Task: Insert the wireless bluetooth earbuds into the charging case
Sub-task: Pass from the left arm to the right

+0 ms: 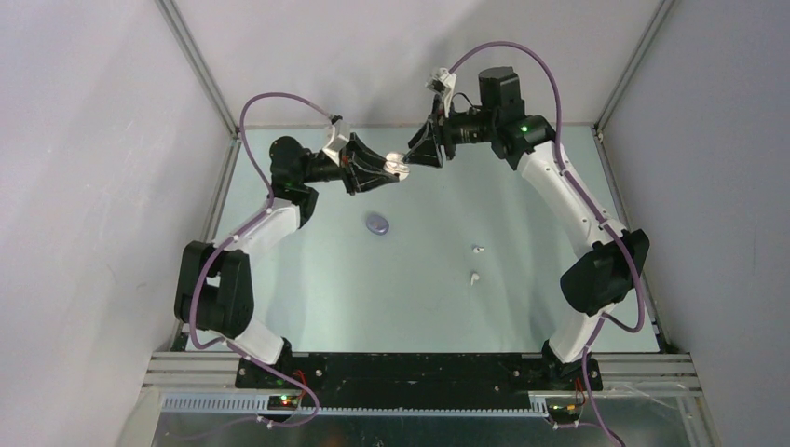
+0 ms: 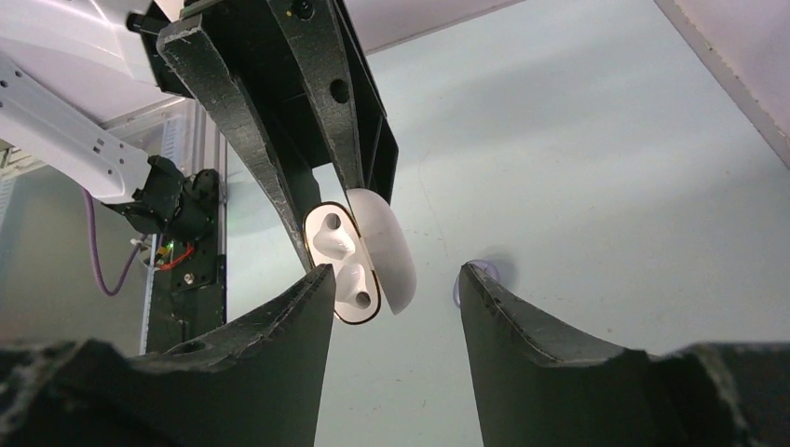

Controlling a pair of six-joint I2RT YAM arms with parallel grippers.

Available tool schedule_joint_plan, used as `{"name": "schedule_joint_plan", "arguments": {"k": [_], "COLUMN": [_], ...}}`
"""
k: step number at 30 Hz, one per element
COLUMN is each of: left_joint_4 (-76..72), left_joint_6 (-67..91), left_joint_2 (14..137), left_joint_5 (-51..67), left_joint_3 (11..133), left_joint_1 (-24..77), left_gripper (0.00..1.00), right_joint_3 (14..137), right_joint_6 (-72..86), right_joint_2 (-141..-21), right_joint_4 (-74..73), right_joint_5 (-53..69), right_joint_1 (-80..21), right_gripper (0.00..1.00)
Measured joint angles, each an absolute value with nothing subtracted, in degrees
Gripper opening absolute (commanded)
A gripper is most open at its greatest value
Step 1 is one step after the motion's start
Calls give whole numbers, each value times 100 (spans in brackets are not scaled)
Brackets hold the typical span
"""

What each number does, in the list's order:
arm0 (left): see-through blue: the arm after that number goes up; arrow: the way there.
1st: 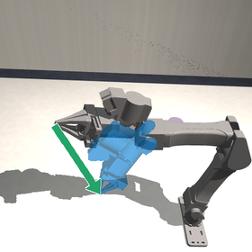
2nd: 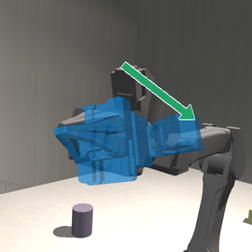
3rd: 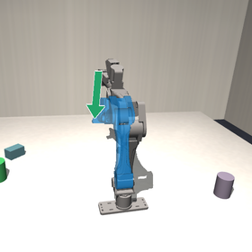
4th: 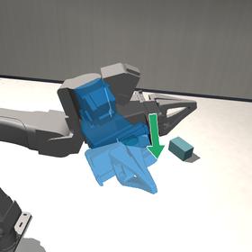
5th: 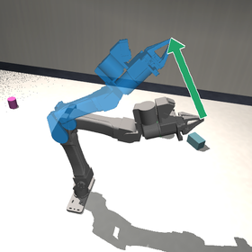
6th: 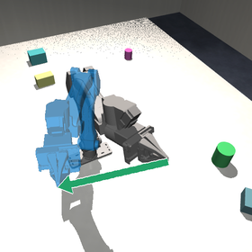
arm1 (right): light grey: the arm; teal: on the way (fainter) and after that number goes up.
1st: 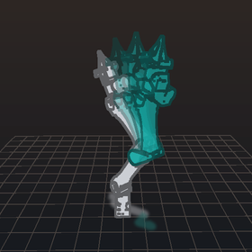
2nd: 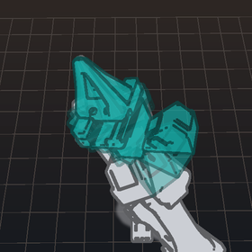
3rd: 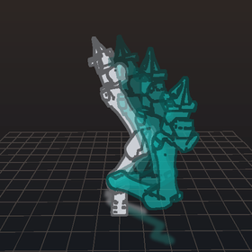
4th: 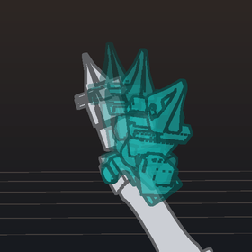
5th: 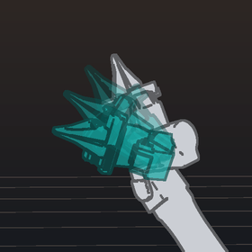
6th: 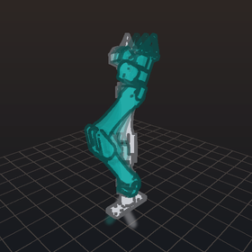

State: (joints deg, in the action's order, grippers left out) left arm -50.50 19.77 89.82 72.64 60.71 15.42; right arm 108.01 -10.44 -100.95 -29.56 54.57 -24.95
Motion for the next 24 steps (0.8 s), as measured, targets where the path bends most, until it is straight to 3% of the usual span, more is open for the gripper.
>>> {"name": "schedule_joint_plan", "arguments": {"k": [16, 20, 21, 24], "left_joint_4": [-5096, -5059, -5048, -5026], "left_joint_6": [2104, 2112, 2121, 2261], "left_joint_2": [8984, 8993, 8995, 9017], "left_joint_5": [7225, 7223, 7214, 7146], "left_joint_3": [6071, 6071, 6071, 6077], "left_joint_1": [1542, 1542, 1542, 1540], "left_gripper": [0, 0, 3, 20], "right_joint_3": [10801, 10803, 10803, 10827], "right_joint_6": [-1363, -1514, -1559, -1734], "right_joint_2": [-10195, -10232, -10232, -10232], "right_joint_4": [-3050, -3118, -3142, -3201], "right_joint_5": [5323, 5319, 5315, 5240], "right_joint_1": [-2571, -2600, -2606, -2644], "right_gripper": [40, 25, 19, 12]}}
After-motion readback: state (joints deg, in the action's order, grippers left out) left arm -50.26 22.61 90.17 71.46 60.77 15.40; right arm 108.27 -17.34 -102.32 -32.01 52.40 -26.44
